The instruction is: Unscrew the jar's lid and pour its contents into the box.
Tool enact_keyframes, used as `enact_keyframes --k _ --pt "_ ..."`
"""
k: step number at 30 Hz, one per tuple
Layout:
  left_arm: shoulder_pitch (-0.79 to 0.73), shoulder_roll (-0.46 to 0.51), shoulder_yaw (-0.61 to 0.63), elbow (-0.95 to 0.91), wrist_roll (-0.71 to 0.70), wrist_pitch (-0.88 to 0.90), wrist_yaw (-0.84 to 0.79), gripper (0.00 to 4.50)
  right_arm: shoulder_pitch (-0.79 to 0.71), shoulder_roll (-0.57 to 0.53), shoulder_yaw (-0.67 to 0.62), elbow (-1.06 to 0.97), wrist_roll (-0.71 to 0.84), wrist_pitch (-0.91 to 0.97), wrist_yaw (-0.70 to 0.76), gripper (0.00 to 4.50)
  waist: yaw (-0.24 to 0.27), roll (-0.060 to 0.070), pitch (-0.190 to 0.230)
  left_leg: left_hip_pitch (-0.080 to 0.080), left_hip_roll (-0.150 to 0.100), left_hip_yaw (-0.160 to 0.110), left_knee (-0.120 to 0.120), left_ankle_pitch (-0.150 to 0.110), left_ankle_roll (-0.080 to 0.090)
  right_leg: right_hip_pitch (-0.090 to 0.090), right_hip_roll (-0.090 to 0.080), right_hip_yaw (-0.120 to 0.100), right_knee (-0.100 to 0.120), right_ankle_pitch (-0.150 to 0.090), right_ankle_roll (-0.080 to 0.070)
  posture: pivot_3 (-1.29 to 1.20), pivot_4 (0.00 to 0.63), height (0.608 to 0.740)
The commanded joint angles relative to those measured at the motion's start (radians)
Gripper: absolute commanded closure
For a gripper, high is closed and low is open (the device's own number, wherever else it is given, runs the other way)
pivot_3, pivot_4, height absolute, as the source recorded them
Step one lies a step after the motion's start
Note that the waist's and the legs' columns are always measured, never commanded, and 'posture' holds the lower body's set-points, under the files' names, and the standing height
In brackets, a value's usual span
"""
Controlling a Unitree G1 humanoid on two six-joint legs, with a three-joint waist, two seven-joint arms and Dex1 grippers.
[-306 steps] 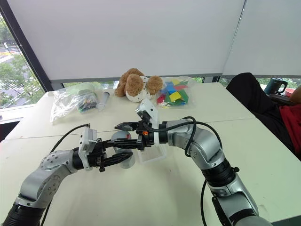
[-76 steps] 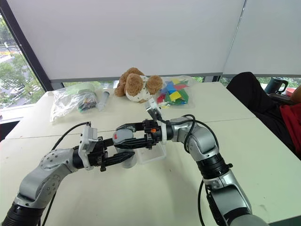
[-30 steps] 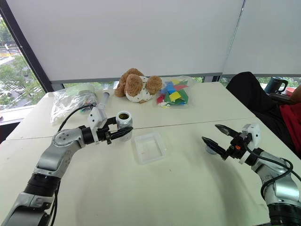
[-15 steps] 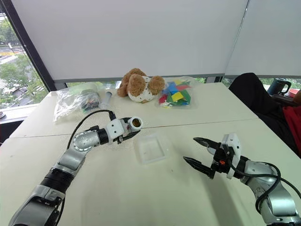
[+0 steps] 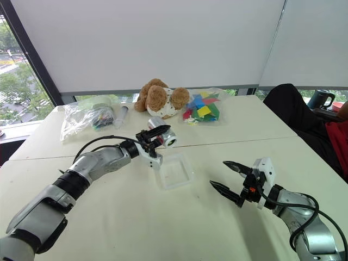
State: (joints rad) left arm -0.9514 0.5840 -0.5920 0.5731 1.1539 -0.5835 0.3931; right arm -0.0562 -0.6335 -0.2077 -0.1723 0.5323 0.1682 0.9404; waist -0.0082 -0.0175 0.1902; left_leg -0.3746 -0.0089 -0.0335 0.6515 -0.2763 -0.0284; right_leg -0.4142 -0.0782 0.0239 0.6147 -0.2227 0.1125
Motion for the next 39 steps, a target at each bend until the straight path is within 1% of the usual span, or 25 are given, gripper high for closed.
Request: enact_keyframes --k 1,2,5,8,10,15,20,23,24,27,28,30,31,32,33,34,35,37,38,39 --pt "-0.051 0.019 -0.079 0.023 0.187 0.102 0.265 2.40 -0.009 0.011 -0.012 -0.035 0.001 -0.015 -0.016 0.01 -0.001 0.000 0.000 0.000 0.000 0.000 0.000 0.000 0.000 0.000 0.000 0.000 0.000 0.000 0.000 0.00 0.150 0.740" --pt "-0.059 0.015 -0.108 0.039 0.249 0.163 0.342 2.40 -0.006 0.014 -0.014 -0.039 0.002 -0.015 -0.022 0.01 -0.001 0.000 0.000 0.000 0.000 0.000 0.000 0.000 0.000 0.000 0.000 0.000 0.000 0.000 0.000 0.00 0.150 0.740" --pt "-0.079 -0.008 -0.159 0.115 0.334 0.287 0.471 2.40 -0.001 0.025 -0.012 -0.052 0.005 -0.011 -0.038 0.01 -0.001 0.000 0.000 0.000 0.000 0.000 0.000 0.000 0.000 0.000 0.000 0.000 0.000 0.000 0.001 0.00 0.150 0.740" --pt "-0.092 -0.024 -0.201 0.176 0.392 0.395 0.574 2.40 0.001 0.032 -0.007 -0.062 0.004 -0.007 -0.049 0.01 -0.001 0.000 0.000 0.000 0.000 0.000 0.000 0.000 0.000 0.000 0.000 0.000 0.000 0.000 0.001 0.00 0.150 0.740" --pt "-0.098 -0.029 -0.221 0.205 0.410 0.435 0.624 2.40 0.002 0.034 -0.006 -0.063 0.004 -0.007 -0.054 0.01 -0.001 0.000 0.000 0.000 0.000 0.000 0.000 0.000 0.000 0.000 0.000 0.000 0.000 0.000 0.001 0.00 0.150 0.740" --pt "-0.114 -0.032 -0.255 0.220 0.436 0.512 0.708 2.40 0.003 0.044 -0.004 -0.060 0.004 -0.012 -0.066 0.01 -0.001 0.000 0.000 0.000 0.000 0.000 0.000 0.000 0.000 0.000 0.000 0.000 0.001 0.000 0.001 0.00 0.150 0.740" --pt "-0.120 -0.022 -0.271 0.204 0.449 0.563 0.741 2.40 -0.002 0.063 0.005 -0.054 -0.001 -0.019 -0.074 0.01 -0.001 0.000 0.000 0.000 0.000 0.000 0.000 0.000 0.000 -0.001 0.000 0.000 0.001 0.000 0.001 0.00 0.150 0.740" --pt "-0.116 -0.023 -0.262 0.202 0.408 0.515 0.721 2.40 -0.009 0.072 0.014 -0.047 -0.007 -0.022 -0.072 0.01 -0.001 0.000 0.000 0.000 0.000 0.000 0.000 0.000 0.000 -0.001 0.000 0.000 0.001 0.000 0.001 0.00 0.150 0.740" --pt "-0.113 -0.023 -0.246 0.193 0.362 0.459 0.694 2.40 -0.011 0.074 0.015 -0.047 -0.006 -0.021 -0.072 0.01 -0.001 0.000 0.000 0.000 0.000 0.000 0.000 0.000 0.000 -0.001 0.000 0.000 0.001 0.000 0.001 0.00 0.150 0.740" --pt "-0.097 0.007 -0.187 0.135 0.139 0.152 0.542 2.40 -0.018 0.077 0.014 -0.054 0.006 -0.009 -0.079 0.01 0.000 0.000 0.000 0.000 0.000 0.000 0.000 0.000 0.000 -0.001 -0.001 0.000 0.001 0.000 0.001 0.00 0.150 0.740" --pt "-0.093 0.020 -0.176 0.120 0.093 0.091 0.507 2.40 -0.019 0.078 0.013 -0.054 0.008 -0.007 -0.079 0.01 0.000 0.000 0.000 0.000 -0.001 0.000 0.000 0.000 0.000 -0.001 -0.001 0.000 0.001 0.000 0.001 0.00 0.150 0.740" --pt "-0.074 0.034 -0.115 0.129 -0.117 -0.088 0.328 2.40 -0.020 0.076 0.012 -0.054 0.012 -0.003 -0.078 0.01 0.000 0.000 0.000 0.000 -0.001 0.001 0.000 0.000 0.000 -0.001 -0.002 0.000 0.002 0.000 0.001 0.00 0.150 0.740" --pt "-0.047 0.026 -0.077 0.152 -0.320 -0.169 0.130 2.40 -0.019 0.075 0.011 -0.056 0.015 0.000 -0.078 0.01 -0.002 0.000 0.000 0.000 -0.001 0.001 0.000 0.000 0.000 -0.001 -0.002 0.000 0.002 0.000 0.001 0.00 0.150 0.740" --pt "-0.029 0.032 -0.048 0.156 -0.444 -0.242 0.030 2.40 -0.018 0.074 0.009 -0.057 0.019 0.003 -0.078 0.01 -0.003 0.000 0.000 0.000 0.000 0.001 0.000 0.000 0.000 -0.002 -0.002 0.000 0.002 0.000 0.000 0.00 0.150 0.740" --pt "-0.004 0.029 -0.017 0.155 -0.606 -0.266 -0.126 2.40 -0.018 0.074 0.008 -0.058 0.022 0.005 -0.079 0.01 -0.004 0.000 0.000 0.000 0.000 0.002 0.000 0.000 0.000 -0.002 -0.003 0.000 0.003 0.000 0.000 0.00 0.150 0.740" --pt "0.014 0.024 0.010 0.153 -0.719 -0.276 -0.244 2.40 -0.018 0.074 0.008 -0.059 0.023 0.006 -0.079 0.01 -0.004 0.000 0.000 0.000 0.000 0.002 0.000 0.000 0.000 -0.002 -0.003 0.000 0.003 0.000 0.000 0.00 0.150 0.740" --pt "0.039 0.013 0.040 0.132 -0.844 -0.248 -0.375 2.40 -0.018 0.073 0.008 -0.059 0.025 0.007 -0.079 0.01 -0.003 0.000 0.000 0.000 0.000 0.002 0.000 0.000 0.000 -0.002 -0.003 0.000 0.003 0.000 0.000 0.00 0.150 0.740" --pt "0.068 0.003 0.086 0.105 -1.006 -0.219 -0.560 2.40 -0.018 0.073 0.008 -0.061 0.027 0.010 -0.079 0.01 -0.003 0.000 0.000 0.000 0.000 0.002 0.001 0.000 0.000 -0.002 -0.003 0.000 0.004 0.000 0.000 0.00 0.150 0.740" --pt "0.077 -0.002 0.107 0.092 -1.054 -0.205 -0.629 2.40 -0.018 0.072 0.007 -0.061 0.028 0.011 -0.078 0.01 -0.001 0.000 0.000 0.000 0.000 0.002 0.002 0.000 0.000 -0.002 -0.002 0.000 0.004 0.000 0.000 0.00 0.150 0.740" --pt "0.101 -0.012 0.134 0.069 -1.175 -0.111 -0.782 2.40 -0.018 0.074 0.009 -0.064 0.029 0.014 -0.078 0.01 0.000 0.000 0.000 -0.001 0.000 0.001 0.003 0.000 0.000 -0.001 -0.002 0.000 0.004 0.000 0.000 0.00 0.150 0.740"
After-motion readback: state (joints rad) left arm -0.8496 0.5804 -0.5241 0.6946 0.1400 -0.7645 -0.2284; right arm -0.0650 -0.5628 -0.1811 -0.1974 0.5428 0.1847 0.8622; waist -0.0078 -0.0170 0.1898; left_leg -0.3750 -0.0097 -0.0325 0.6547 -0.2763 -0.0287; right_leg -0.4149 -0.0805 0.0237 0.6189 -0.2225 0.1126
